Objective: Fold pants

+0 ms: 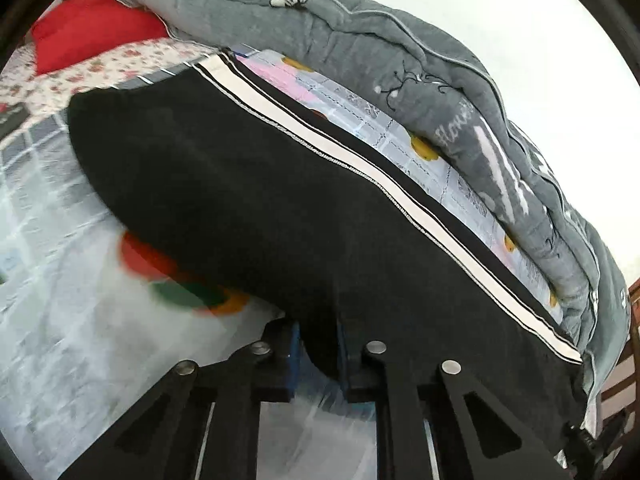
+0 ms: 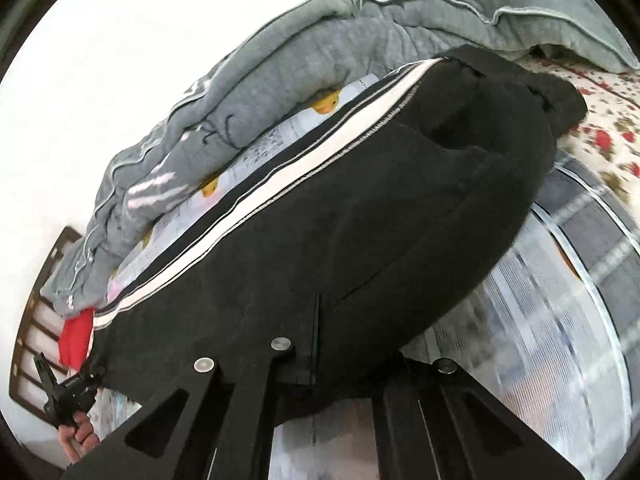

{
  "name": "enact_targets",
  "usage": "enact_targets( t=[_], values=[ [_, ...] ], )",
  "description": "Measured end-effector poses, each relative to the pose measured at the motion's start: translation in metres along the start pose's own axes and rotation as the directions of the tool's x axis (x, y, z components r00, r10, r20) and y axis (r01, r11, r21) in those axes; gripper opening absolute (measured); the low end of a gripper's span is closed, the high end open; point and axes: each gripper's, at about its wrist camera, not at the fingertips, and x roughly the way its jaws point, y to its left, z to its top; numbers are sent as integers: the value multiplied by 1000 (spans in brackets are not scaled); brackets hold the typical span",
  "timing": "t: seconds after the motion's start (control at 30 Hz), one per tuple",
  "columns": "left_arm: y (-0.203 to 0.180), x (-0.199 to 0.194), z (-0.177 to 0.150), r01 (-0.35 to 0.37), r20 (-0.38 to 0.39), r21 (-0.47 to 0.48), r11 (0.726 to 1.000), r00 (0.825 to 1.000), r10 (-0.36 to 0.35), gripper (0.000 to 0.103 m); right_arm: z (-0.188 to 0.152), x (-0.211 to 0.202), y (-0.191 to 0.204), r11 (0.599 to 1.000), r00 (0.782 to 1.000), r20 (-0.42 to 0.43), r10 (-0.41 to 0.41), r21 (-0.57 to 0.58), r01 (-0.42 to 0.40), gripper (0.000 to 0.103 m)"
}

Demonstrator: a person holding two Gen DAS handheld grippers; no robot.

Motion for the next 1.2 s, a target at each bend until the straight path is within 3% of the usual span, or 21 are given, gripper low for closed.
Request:
enact_targets(
  t=[0.2,0.53,0.63,0.67,0.73,0.8,0.83,0.9,1.0,1.2],
  values=[
    [16,-38,-31,-1,13,41,999,1000,1,11,-40,-45,0,997,1000,17,-17,-75,18,5],
    [35,-105,-102,31,3,81,996,999,-32,11,-96,-123,-33,995,1000,22,20,-95,-18,5],
    [36,-108,-111,10,-19,115,993,1000,-8,14,-105,-126,-44,995,1000,3,3,-103,-2,11],
    [35,-107,-112,-10,-31,117,993,999,13,21,-107,-126,-50,995,1000,-3,-12,-97,11,17],
    [37,-108,-111,-37,-44,105,994,998,41,29,-109,-131,-62,996,999,1,-41,-84,41,25],
    [39,-113,-110,-58,-26,100,993,998,61,49,-106,-143,-76,996,996,49,-71,-57,74,30],
    [39,-119,-108,-66,3,99,993,998,66,52,-104,-148,-85,996,994,70,-80,-36,83,34],
    [36,-127,-106,-100,54,105,989,994,94,55,-97,-155,-102,995,990,98,-100,22,99,50],
    [29,-135,-98,-115,111,95,989,988,104,58,-81,-154,-125,991,988,122,-98,102,86,54],
    [10,-137,-82,-70,129,80,994,990,60,59,-44,-121,-152,973,991,132,-37,232,5,59]
  ],
)
